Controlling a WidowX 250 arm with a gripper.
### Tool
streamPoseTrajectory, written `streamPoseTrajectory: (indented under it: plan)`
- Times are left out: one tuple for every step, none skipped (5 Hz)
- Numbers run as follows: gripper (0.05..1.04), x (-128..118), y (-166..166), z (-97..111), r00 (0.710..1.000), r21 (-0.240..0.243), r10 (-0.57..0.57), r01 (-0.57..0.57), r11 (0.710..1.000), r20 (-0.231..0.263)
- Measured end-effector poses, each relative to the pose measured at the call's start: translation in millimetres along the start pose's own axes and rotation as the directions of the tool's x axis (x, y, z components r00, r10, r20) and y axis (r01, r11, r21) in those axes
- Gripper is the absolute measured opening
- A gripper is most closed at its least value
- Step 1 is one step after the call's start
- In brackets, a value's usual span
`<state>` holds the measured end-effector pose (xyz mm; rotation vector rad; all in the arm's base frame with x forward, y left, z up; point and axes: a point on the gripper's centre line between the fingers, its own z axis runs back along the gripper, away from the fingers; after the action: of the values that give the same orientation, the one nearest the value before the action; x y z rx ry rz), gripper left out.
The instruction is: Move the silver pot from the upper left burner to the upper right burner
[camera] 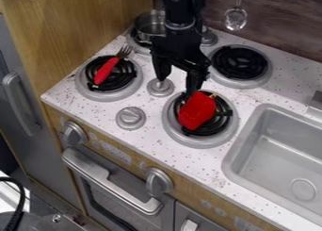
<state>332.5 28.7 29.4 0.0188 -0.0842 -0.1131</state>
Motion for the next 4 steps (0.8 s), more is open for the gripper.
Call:
streamPoseTrajectory:
  plan:
    - [1.0, -6, -2, -10, 0.999, -0.007, 0.0, 0.0, 1.0, -0.036]
    - [0.999, 2, 6, -16, 1.0, -0.018, 0.011, -0.011, 1.0, -0.017]
    - [0.999, 20, 37, -23, 0.998, -0.024, 0.032, -0.031, 0.999, 0.05]
    - [0.999, 52, 62, -31, 0.988, 0.022, -0.003, 0.0, 1.0, 0.153]
